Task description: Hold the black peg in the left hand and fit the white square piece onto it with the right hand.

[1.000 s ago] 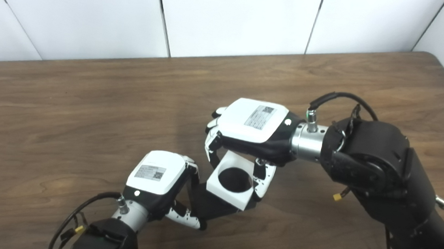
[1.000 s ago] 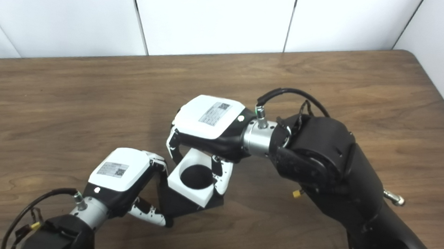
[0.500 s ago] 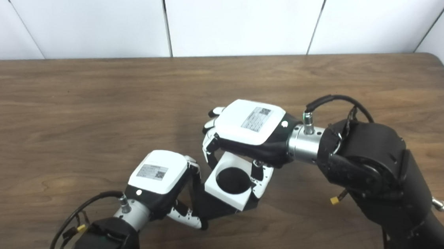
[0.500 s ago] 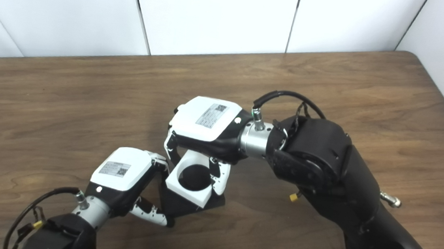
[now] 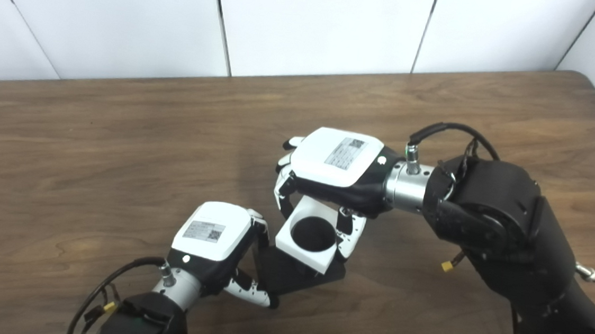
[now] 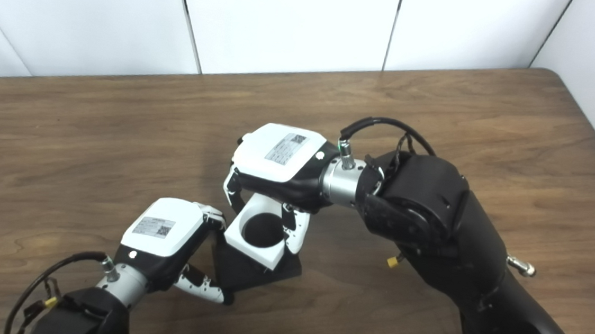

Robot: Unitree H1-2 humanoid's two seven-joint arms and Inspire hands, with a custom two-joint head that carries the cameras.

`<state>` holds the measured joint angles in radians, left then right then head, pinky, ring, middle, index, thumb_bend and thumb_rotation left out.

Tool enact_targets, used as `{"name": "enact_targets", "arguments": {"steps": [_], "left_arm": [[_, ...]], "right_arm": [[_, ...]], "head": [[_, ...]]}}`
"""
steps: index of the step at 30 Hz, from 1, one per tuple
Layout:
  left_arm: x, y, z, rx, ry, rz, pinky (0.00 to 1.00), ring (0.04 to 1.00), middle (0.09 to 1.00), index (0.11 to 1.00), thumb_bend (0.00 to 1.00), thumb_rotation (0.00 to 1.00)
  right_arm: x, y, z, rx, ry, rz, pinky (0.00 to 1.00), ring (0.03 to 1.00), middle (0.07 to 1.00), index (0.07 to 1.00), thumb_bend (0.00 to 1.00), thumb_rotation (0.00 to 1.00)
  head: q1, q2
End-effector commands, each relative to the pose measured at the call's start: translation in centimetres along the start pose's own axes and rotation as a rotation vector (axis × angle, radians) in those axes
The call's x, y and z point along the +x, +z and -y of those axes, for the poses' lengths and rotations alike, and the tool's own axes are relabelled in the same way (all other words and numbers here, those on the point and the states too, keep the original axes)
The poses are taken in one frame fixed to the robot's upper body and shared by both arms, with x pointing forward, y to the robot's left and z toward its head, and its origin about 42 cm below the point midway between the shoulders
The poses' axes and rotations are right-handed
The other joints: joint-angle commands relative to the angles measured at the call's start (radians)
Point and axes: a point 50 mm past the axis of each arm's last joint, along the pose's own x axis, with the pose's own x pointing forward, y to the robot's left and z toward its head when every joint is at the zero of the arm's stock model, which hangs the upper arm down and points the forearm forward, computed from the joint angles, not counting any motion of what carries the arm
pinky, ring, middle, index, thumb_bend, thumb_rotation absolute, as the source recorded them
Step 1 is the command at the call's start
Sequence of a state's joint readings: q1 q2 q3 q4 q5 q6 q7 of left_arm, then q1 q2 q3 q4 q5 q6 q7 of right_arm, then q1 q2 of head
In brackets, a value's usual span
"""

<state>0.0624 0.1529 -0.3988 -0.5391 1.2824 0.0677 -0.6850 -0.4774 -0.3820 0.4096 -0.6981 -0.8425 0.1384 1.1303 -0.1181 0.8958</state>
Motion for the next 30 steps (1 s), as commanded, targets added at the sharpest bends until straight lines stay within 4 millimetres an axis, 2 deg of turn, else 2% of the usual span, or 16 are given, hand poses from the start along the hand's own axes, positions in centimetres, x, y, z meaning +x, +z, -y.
{"name": "enact_targets", "arguments": {"steps": [1, 12, 30], "left_arm": [[-0.4, 0.5, 0.3, 0.006, -0.031, 0.025, 0.77, 0.813, 0.775, 0.491, 0.51, 0.06], [-0.4, 0.5, 0.2, -0.001, -0.023, 0.02, 0.79, 0.816, 0.775, 0.492, 0.51, 0.06], [-0.2, 0.5, -0.1, -0.004, -0.018, 0.013, 0.78, 0.82, 0.78, 0.492, 0.51, 0.06]], "right_arm": [[-0.5, -0.5, 1.0, -0.054, -0.052, -0.019, 0.96, 0.865, 0.743, 0.484, 0.52, 0.13], [-0.8, -1.5, 0.7, -0.05, -0.034, -0.04, 0.96, 0.869, 0.75, 0.484, 0.52, 0.13], [-0.8, -0.8, 0.6, -0.055, -0.029, -0.024, 0.96, 0.873, 0.752, 0.485, 0.52, 0.14]], "head": [[-0.001, 0.0], [-0.001, 0.002], [-0.003, 0.006]]}}
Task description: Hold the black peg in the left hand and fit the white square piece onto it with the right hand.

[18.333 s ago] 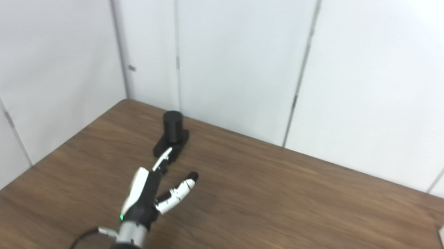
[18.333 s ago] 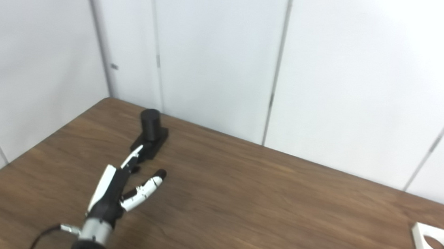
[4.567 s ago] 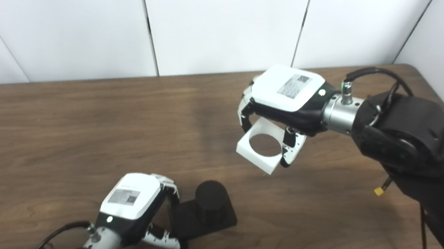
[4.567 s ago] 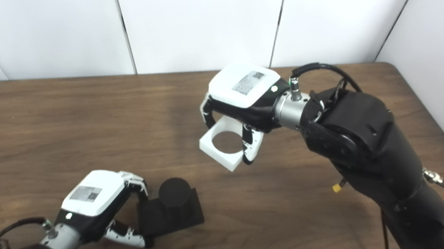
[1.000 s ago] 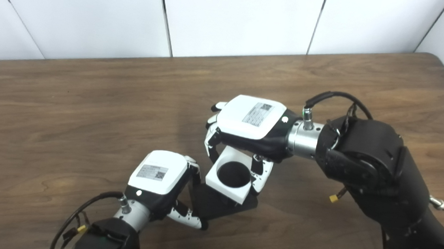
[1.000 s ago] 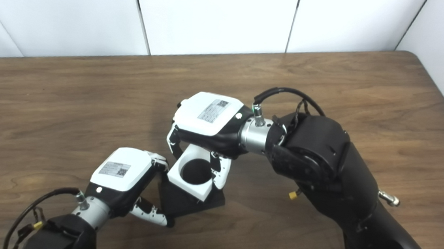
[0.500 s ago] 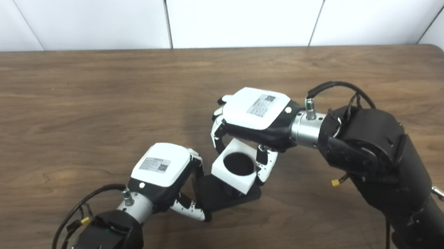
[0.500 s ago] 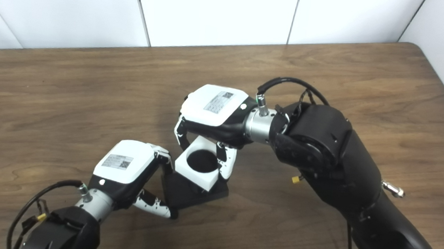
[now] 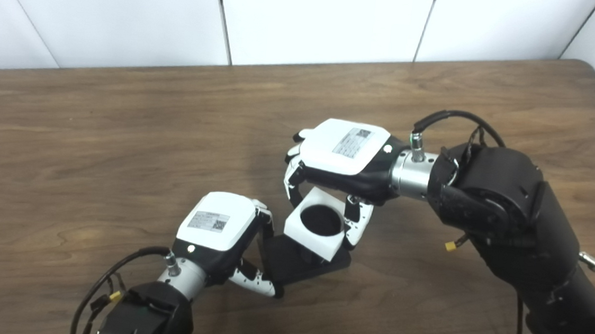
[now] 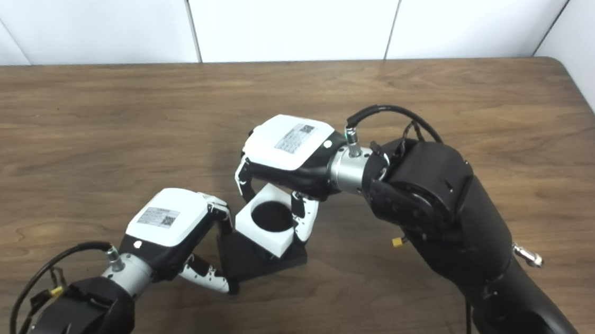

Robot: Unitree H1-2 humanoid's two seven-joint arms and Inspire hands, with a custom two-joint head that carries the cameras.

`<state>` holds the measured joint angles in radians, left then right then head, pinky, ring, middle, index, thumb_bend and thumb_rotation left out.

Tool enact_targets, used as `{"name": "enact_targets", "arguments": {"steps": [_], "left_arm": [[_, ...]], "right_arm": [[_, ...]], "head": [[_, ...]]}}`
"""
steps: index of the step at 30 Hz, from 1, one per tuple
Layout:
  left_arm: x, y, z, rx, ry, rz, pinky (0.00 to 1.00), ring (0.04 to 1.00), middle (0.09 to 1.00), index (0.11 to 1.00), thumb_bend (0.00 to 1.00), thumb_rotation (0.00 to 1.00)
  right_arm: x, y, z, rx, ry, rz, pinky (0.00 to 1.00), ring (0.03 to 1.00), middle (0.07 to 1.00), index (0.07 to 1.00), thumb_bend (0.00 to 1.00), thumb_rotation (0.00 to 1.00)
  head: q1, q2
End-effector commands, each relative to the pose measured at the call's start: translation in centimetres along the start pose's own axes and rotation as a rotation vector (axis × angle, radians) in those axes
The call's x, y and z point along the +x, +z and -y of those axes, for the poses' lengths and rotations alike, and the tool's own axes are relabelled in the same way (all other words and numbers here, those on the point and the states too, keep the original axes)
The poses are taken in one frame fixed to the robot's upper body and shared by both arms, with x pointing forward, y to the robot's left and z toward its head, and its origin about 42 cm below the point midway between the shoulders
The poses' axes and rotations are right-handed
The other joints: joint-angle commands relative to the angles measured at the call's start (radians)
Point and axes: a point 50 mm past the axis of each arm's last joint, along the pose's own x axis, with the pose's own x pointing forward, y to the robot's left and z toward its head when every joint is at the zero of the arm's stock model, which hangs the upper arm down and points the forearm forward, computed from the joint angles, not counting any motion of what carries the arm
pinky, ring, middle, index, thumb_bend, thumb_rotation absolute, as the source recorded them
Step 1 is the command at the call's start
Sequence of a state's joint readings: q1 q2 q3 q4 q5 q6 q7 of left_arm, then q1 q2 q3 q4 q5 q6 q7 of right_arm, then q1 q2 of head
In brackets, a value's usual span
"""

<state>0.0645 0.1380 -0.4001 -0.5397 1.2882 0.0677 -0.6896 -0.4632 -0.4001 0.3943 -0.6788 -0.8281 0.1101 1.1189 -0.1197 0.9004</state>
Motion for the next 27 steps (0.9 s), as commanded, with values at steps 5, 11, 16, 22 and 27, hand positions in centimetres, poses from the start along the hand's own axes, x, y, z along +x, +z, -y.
{"name": "enact_targets", "arguments": {"steps": [5, 11, 16, 22, 27], "left_arm": [[-0.2, 0.1, -0.1, 0.003, -0.016, 0.011, 0.78, 0.813, 0.779, 0.491, 0.51, 0.06], [-0.1, 0.0, 0.0, 0.003, -0.014, 0.009, 0.78, 0.811, 0.776, 0.491, 0.51, 0.06], [0.0, 0.0, 0.0, 0.008, -0.014, 0.009, 0.78, 0.808, 0.776, 0.491, 0.51, 0.06], [0.1, 0.0, 0.1, 0.012, -0.025, 0.008, 0.78, 0.815, 0.779, 0.491, 0.51, 0.06], [0.2, 0.0, 0.0, 0.01, -0.024, 0.01, 0.78, 0.814, 0.78, 0.492, 0.51, 0.06]], "right_arm": [[-0.6, 0.0, 1.1, -0.059, -0.048, -0.013, 0.95, 0.869, 0.748, 0.485, 0.53, 0.14], [-0.5, 0.2, 1.2, -0.058, -0.051, -0.01, 0.96, 0.867, 0.745, 0.488, 0.53, 0.14], [-0.5, 0.2, 1.4, -0.055, -0.038, -0.02, 0.96, 0.873, 0.75, 0.489, 0.53, 0.15], [-0.7, 0.3, 1.9, -0.045, -0.034, -0.026, 0.97, 0.887, 0.766, 0.492, 0.52, 0.16], [-0.8, 0.9, 2.6, -0.049, -0.047, -0.007, 0.97, 0.887, 0.767, 0.588, 0.93, 0.33]], "head": [[-0.003, 0.001], [-0.002, 0.002], [-0.002, 0.002], [-0.01, 0.005], [-0.009, 0.005]]}}
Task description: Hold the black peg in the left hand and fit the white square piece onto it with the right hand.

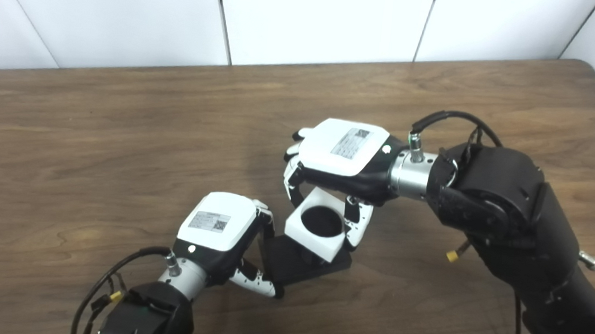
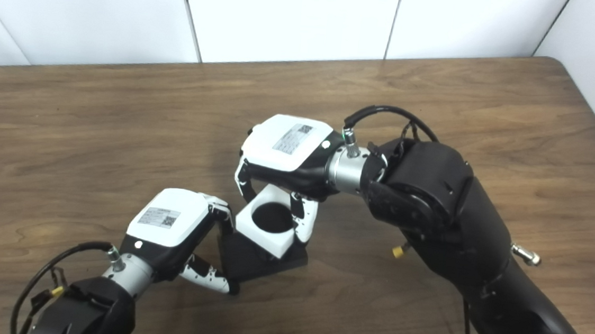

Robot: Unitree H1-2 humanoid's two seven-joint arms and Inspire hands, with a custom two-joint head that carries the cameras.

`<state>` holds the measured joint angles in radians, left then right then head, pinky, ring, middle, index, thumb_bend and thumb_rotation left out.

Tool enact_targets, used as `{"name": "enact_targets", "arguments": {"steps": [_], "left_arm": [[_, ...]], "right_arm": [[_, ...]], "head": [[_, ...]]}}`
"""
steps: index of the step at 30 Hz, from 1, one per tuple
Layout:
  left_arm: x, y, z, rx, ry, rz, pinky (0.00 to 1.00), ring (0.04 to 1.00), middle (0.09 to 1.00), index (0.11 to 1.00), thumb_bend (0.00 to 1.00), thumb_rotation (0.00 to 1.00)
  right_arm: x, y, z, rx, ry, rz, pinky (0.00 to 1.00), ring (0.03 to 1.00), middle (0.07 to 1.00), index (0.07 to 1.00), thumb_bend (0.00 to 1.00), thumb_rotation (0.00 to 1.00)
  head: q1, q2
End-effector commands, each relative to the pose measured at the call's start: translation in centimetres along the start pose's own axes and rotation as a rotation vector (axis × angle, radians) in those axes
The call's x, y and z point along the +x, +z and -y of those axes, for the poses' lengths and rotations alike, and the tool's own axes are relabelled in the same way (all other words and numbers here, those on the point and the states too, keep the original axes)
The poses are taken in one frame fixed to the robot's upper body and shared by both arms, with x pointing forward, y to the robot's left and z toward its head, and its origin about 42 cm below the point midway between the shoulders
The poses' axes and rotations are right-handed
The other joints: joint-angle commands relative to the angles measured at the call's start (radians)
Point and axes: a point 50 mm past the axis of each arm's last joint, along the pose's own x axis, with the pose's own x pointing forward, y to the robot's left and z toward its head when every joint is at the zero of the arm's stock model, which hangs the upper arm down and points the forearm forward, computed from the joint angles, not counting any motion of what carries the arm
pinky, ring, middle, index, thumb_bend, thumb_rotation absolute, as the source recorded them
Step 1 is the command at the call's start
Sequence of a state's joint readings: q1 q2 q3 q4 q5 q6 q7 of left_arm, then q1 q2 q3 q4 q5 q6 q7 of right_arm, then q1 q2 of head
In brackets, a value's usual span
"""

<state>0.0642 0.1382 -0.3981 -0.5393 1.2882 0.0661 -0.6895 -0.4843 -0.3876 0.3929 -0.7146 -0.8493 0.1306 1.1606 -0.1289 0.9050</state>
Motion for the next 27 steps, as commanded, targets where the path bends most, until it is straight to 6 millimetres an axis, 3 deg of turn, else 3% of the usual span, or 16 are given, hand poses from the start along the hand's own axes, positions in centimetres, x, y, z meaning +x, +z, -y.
{"name": "enact_targets", "arguments": {"steps": [1, 27], "left_arm": [[0.19, -0.01, 0.04, 0.006, -0.024, 0.009, 0.78, 0.813, 0.779, 0.491, 0.51, 0.06], [0.11, -0.02, -0.03, 0.007, -0.026, 0.006, 0.78, 0.816, 0.783, 0.492, 0.51, 0.06]], "right_arm": [[-0.48, 0.44, 1.88, -0.035, -0.039, 0.002, 0.97, 0.886, 0.767, 0.591, 0.94, 0.34], [-0.63, 0.69, 1.81, -0.046, -0.032, -0.025, 0.95, 0.883, 0.768, 0.584, 0.93, 0.31]], "head": [[0.001, 0.001], [-0.001, 0.004]]}}
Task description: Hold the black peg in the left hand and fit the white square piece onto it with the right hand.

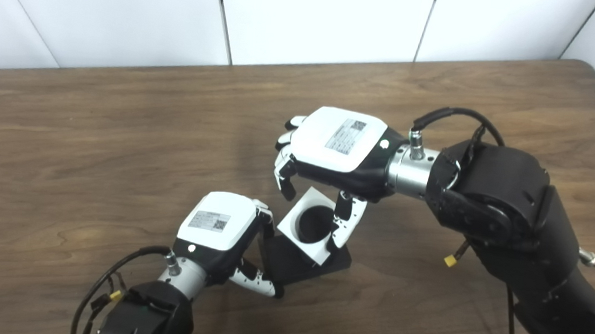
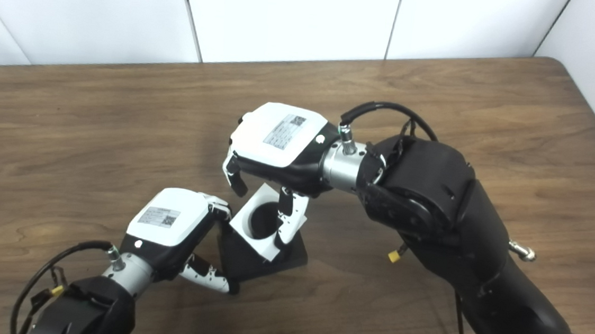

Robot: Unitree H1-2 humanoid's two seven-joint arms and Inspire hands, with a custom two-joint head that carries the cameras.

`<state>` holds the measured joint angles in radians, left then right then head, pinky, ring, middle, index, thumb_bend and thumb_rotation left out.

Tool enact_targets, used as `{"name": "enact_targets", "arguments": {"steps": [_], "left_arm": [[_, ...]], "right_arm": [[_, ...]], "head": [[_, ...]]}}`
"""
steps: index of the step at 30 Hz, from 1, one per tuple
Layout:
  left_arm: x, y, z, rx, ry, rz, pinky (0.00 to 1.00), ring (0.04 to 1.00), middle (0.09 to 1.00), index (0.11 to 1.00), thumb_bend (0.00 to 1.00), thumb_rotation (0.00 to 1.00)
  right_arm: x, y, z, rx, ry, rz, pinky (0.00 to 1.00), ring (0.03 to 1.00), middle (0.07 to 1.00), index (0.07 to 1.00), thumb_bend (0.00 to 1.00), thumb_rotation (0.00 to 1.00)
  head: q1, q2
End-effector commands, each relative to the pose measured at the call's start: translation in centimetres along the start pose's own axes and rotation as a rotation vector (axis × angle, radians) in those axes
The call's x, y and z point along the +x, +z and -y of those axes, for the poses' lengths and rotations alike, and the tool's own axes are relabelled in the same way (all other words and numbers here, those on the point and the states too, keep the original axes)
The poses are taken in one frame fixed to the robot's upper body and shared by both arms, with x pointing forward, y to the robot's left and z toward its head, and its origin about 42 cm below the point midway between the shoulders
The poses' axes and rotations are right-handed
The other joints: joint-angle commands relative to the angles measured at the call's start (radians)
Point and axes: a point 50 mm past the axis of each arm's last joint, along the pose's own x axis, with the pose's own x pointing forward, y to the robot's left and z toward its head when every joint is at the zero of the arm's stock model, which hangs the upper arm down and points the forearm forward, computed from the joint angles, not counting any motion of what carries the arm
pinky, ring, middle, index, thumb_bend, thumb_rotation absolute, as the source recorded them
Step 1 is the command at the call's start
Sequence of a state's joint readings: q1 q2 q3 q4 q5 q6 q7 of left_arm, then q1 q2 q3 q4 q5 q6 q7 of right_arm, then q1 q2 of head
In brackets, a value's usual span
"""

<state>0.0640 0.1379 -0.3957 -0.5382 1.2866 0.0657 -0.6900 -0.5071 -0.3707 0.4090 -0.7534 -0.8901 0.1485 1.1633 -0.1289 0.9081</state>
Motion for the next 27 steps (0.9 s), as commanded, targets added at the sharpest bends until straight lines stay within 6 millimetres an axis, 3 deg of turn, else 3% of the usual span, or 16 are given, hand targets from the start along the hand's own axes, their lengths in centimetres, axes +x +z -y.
{"name": "enact_targets", "arguments": {"steps": [1, 16, 20, 27], "left_arm": [[0.1, 0.0, -0.1, 0.01, -0.027, 0.007, 0.79, 0.817, 0.783, 0.492, 0.51, 0.06], [-0.1, -0.2, -0.3, 0.001, -0.016, 0.007, 0.78, 0.808, 0.777, 0.491, 0.51, 0.06], [-0.1, -0.5, -0.2, 0.002, -0.021, 0.004, 0.78, 0.808, 0.78, 0.491, 0.51, 0.06], [-0.1, -0.6, -0.2, -0.001, -0.021, 0.009, 0.78, 0.802, 0.777, 0.491, 0.51, 0.06]], "right_arm": [[-0.4, -0.3, 0.8, -0.012, 0.016, -0.019, 0.95, 0.882, 0.767, 0.582, 0.93, 0.31], [-0.7, -1.2, 0.3, 0.011, 0.049, -0.049, 0.93, 0.882, 0.774, 0.618, 0.95, 0.27], [-1.3, -1.3, 1.8, -0.002, 0.093, -0.038, 0.97, 0.916, 0.819, 0.693, 1.0, 0.35], [-1.7, -1.9, 3.2, -0.018, 0.121, -0.042, 0.98, 0.93, 0.856, 0.734, 1.0, 0.35]], "head": [[-0.001, 0.001], [0.006, 0.008], [-0.005, 0.009], [0.003, 0.006]]}}
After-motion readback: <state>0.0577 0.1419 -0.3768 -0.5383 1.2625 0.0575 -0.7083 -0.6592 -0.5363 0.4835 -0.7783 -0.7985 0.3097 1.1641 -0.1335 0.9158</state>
